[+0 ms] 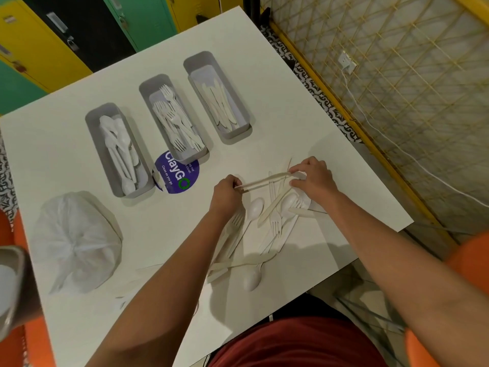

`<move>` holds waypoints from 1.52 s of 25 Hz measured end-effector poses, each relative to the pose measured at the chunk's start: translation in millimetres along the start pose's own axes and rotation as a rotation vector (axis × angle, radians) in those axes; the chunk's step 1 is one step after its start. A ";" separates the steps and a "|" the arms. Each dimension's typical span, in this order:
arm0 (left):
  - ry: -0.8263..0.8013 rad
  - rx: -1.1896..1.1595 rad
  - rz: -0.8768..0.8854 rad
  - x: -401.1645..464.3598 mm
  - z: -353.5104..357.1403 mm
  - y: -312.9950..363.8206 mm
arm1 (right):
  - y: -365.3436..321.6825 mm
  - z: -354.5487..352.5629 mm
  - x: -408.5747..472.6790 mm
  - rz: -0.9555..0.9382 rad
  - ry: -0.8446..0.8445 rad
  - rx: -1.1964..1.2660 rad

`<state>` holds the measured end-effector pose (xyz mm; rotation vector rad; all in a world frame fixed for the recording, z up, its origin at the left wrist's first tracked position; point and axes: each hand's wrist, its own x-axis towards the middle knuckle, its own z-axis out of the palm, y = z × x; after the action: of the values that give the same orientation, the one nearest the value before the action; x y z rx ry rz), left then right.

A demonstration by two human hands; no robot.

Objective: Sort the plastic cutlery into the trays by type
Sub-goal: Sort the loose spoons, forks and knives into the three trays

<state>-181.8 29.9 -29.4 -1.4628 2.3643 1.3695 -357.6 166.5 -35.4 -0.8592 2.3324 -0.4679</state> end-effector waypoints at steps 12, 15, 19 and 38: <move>0.024 -0.203 -0.139 -6.1 -16.4 -8.3 | 3.4 -1.7 -0.2 -0.104 -0.064 0.143; -0.023 -0.290 -0.199 -8.9 -20.5 -3.5 | -4.1 -6.5 -0.6 -0.076 -0.148 0.158; 0.004 -0.397 -0.243 -7.0 -30.2 0.4 | -13.0 -16.6 -1.4 -0.059 -0.224 0.191; 0.209 -0.673 -0.291 68.7 -78.0 58.9 | -134.0 -39.9 88.7 0.027 -0.152 0.390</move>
<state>-233.3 -62.8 25.8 -2.0836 1.7346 2.1233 -375.2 13.6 25.7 -0.6504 2.0184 -0.7856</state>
